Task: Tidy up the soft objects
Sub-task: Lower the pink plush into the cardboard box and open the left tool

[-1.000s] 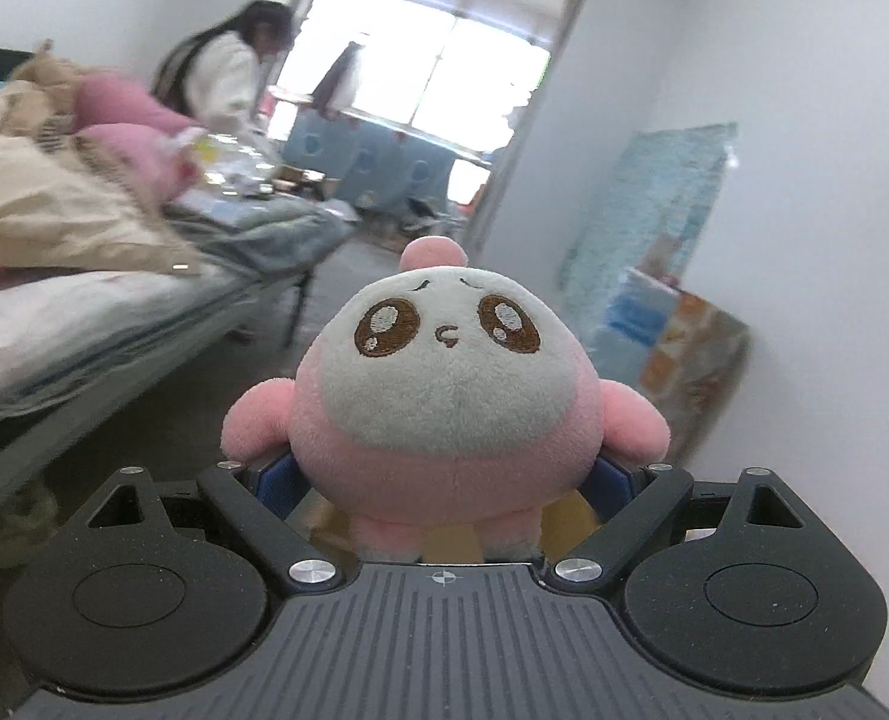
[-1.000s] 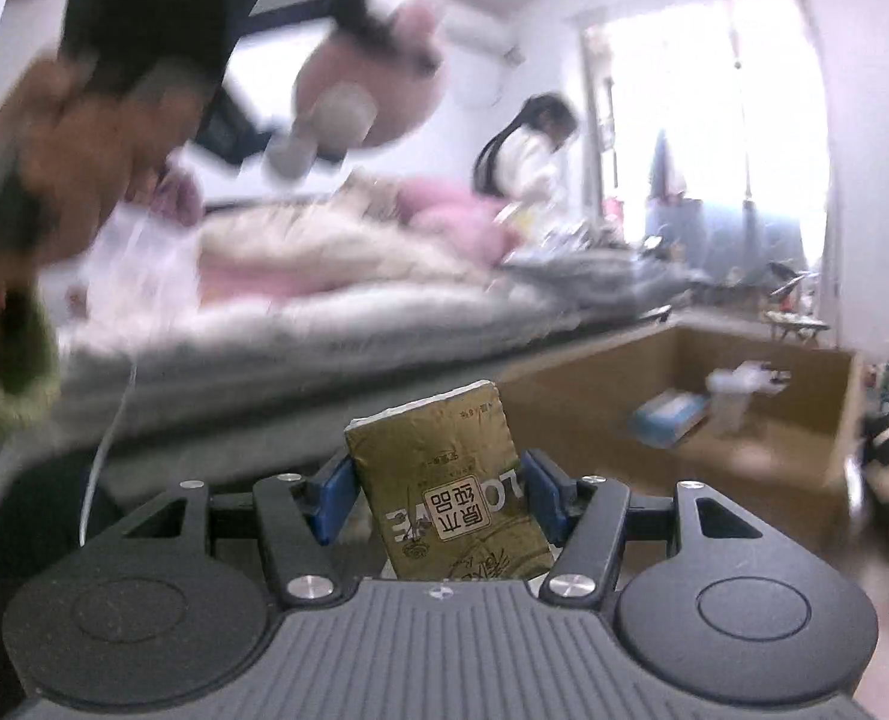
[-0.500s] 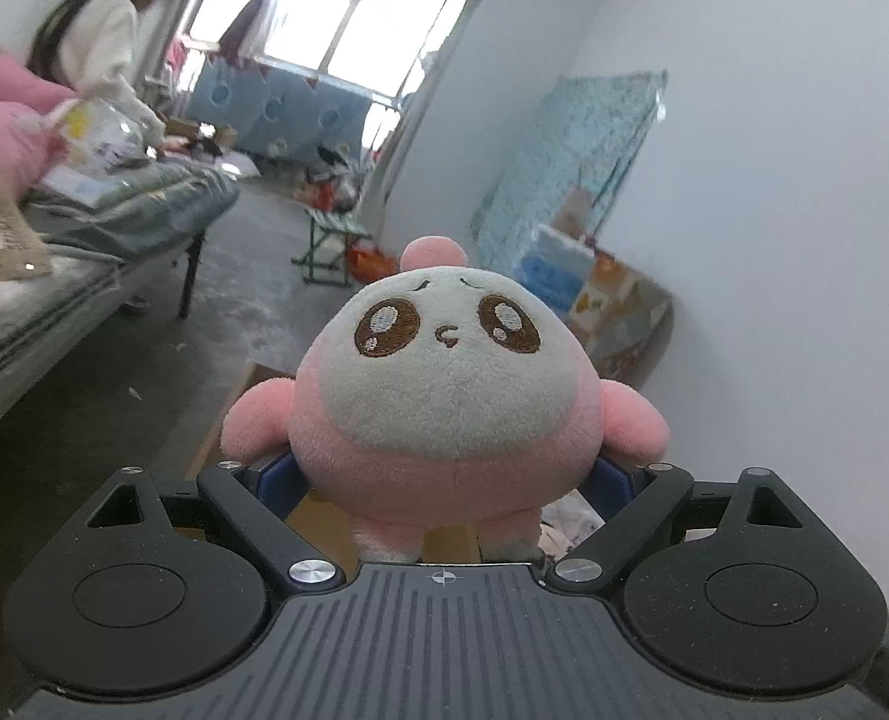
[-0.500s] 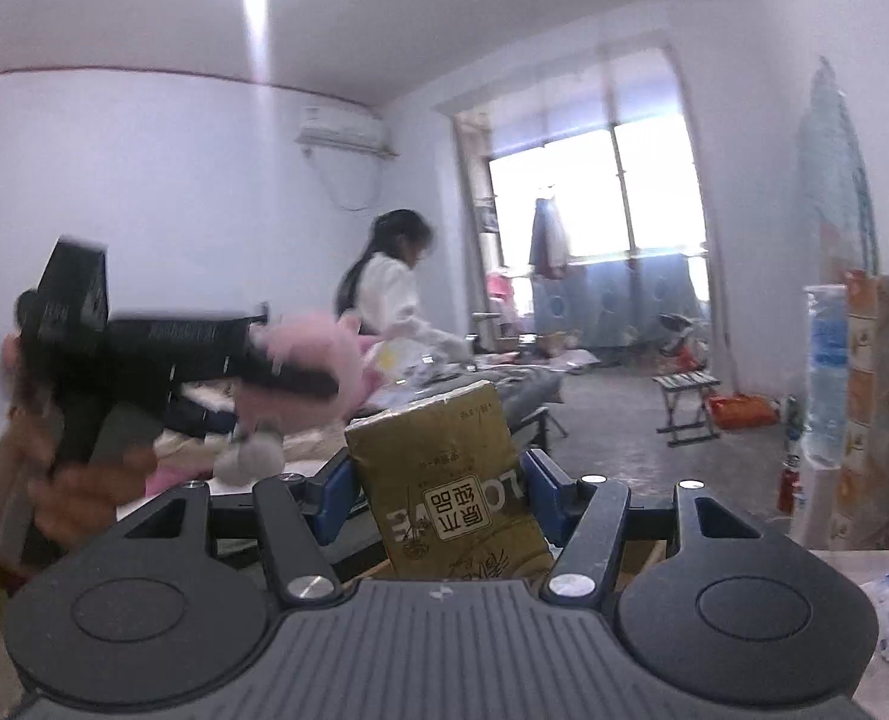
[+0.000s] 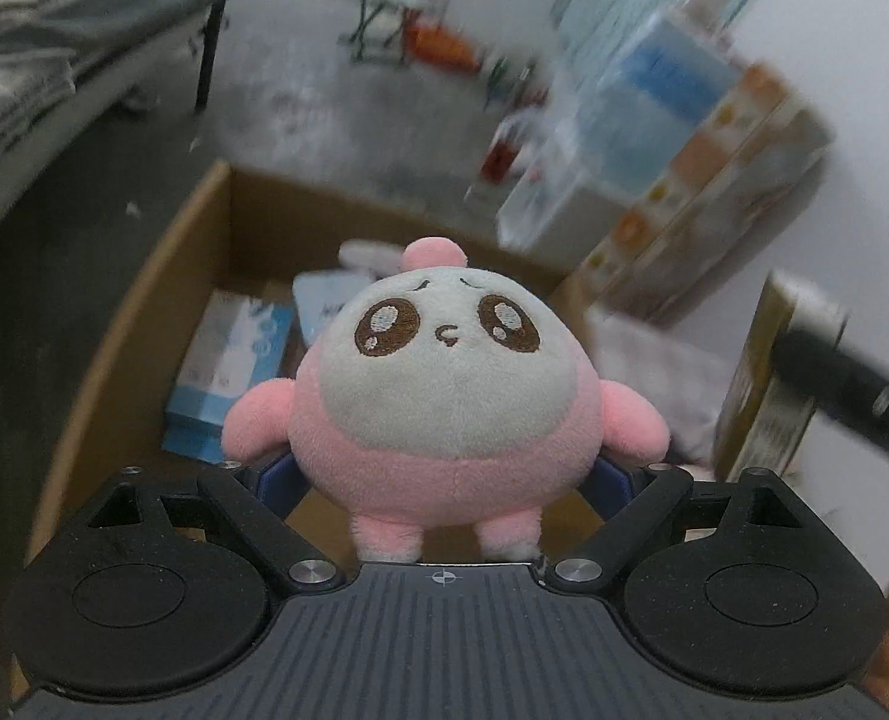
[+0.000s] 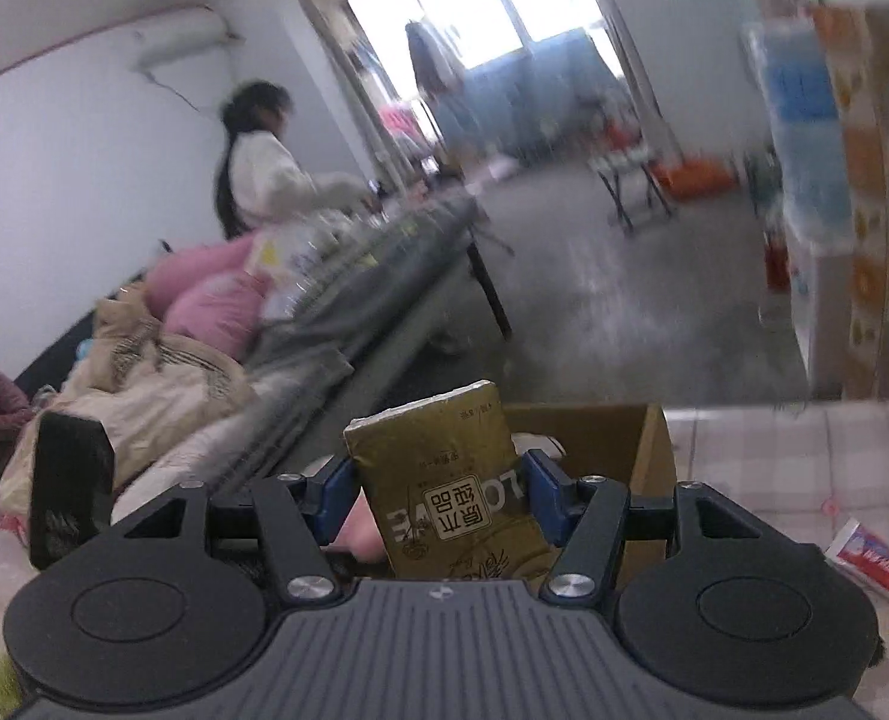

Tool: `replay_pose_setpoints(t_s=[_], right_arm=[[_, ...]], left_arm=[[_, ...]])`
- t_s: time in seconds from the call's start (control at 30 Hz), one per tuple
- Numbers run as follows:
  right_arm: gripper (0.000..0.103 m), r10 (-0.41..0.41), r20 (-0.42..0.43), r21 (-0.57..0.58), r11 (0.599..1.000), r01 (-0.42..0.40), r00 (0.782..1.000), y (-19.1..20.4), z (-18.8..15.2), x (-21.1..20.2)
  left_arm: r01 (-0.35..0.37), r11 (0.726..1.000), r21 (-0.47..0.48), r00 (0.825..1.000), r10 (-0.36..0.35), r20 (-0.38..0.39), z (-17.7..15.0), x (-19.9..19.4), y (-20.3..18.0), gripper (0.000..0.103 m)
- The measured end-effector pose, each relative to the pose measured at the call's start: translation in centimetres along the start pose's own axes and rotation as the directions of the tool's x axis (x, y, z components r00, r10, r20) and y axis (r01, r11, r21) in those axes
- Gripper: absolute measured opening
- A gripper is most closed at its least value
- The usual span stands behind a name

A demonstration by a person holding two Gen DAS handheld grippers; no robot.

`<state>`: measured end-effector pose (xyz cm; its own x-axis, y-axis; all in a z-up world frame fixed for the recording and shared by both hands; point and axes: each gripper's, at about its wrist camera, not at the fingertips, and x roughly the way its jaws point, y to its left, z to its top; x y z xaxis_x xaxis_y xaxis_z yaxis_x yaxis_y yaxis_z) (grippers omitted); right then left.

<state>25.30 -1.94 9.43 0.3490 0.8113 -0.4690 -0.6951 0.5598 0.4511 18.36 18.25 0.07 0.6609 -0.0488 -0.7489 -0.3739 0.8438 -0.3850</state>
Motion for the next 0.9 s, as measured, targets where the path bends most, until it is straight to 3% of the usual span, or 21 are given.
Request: replay_pose_setpoints(t_s=[0.23,0.37,0.6,0.9], right_arm=[[0.037,-0.015,-0.076,0.011,1.0,0.016,0.997,-1.8,-0.2,5.4],[0.037,-0.017,-0.098,-0.008,1.0,0.017,0.995,-2.0,-0.1,7.2],[0.037,-0.029,-0.116,-0.019,0.999,0.027,0.993,-2.6,0.2,8.8],[0.037,-0.061,-0.126,-0.03,0.998,0.057,0.99,-2.6,0.4,8.9]], left_arm=[[-0.076,0.989,0.13,0.98,0.098,-0.172,0.1,8.8,-1.2,0.091],[-0.075,0.982,0.175,0.967,0.115,-0.228,-0.3,11.9,-1.9,0.091],[0.007,0.987,0.16,0.959,0.039,-0.282,-0.8,14.0,-1.4,0.095],[0.045,0.99,0.137,0.967,-0.008,-0.256,-0.7,12.5,-1.7,0.098]])
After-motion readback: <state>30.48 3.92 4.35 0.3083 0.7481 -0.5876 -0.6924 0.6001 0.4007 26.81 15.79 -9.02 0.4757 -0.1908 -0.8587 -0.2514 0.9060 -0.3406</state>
